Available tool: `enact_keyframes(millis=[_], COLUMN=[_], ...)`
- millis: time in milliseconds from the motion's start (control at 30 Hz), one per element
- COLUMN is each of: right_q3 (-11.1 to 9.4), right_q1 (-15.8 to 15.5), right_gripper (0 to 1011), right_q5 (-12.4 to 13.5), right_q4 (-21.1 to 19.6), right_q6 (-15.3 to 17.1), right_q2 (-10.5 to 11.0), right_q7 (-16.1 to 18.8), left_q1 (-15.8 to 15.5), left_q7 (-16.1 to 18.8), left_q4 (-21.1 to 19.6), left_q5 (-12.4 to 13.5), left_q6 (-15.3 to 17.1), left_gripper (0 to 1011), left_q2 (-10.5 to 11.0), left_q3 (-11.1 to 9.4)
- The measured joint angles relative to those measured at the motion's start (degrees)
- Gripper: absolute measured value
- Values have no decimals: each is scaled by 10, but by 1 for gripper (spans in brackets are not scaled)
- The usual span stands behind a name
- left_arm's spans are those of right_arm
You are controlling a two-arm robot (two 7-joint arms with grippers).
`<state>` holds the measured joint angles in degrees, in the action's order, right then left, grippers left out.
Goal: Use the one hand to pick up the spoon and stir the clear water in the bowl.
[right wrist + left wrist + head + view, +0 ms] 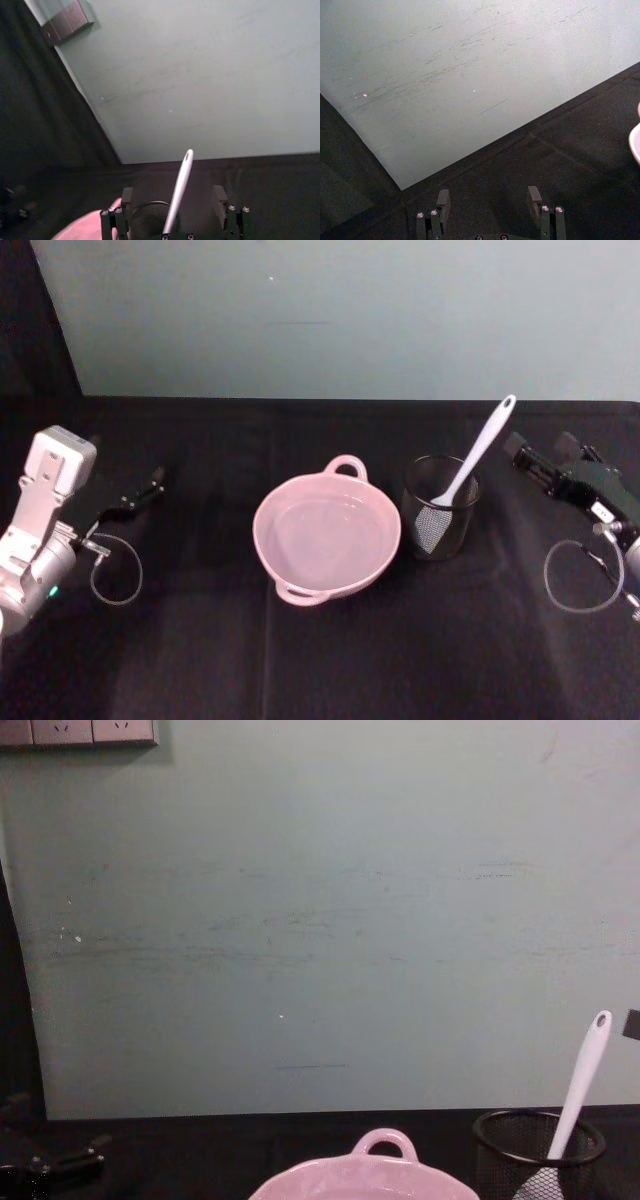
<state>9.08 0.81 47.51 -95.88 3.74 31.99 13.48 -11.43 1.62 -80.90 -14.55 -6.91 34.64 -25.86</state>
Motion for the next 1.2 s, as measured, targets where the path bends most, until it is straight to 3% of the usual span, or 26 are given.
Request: enact_keyframes(millis=[33,167,367,567,800,1200], right_q3=[-3,0,13,31,55,82], right_q1=[7,31,75,110,143,172], right_gripper=[1002,1002,1002,1002,1002,1002], right_q5=[25,72,113,129,126,125], right_q4=[5,23,62,93,124,148], right_q6=[21,64,104,122,124,115], right_q2=[-6,-12,-19,-23,-25,-25], right_q7=[7,16,20,22,23,19], left_q1=[0,0,0,0,0,0], left_q7=[0,0,0,0,0,0], left_q4=[0,0,0,0,0,0], left_q5=[0,0,0,0,0,0], left_q6=[0,0,0,0,0,0], left_gripper=[1011,1011,1011,1011,1011,1011], left_q2=[0,0,0,0,0,0], left_q3=[0,0,0,0,0,0])
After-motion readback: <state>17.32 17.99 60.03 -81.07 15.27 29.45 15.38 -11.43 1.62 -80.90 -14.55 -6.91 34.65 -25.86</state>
